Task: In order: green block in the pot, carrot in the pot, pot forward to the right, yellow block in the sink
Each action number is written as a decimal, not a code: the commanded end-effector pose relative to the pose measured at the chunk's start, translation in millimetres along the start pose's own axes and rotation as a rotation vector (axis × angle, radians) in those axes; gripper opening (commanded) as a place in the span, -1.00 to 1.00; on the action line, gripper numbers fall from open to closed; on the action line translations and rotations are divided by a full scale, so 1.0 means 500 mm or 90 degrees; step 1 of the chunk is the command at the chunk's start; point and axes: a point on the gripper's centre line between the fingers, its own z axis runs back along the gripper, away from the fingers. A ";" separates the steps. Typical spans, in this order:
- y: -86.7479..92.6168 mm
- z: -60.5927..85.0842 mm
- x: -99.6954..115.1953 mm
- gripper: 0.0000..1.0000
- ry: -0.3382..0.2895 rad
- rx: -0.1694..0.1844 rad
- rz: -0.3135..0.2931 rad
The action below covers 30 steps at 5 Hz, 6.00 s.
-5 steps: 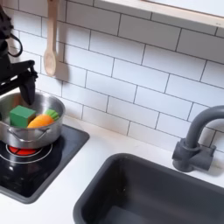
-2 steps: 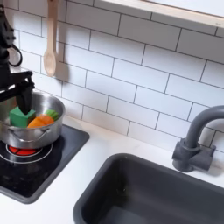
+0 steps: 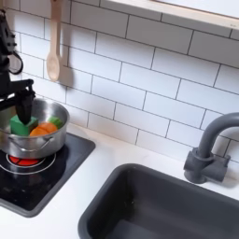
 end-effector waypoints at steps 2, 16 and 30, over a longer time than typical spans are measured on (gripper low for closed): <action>0.003 -0.031 0.002 1.00 0.017 0.022 -0.001; 0.019 -0.022 -0.014 -1.00 0.017 0.009 0.000; 0.098 0.024 -0.040 1.00 -0.015 -0.034 -0.016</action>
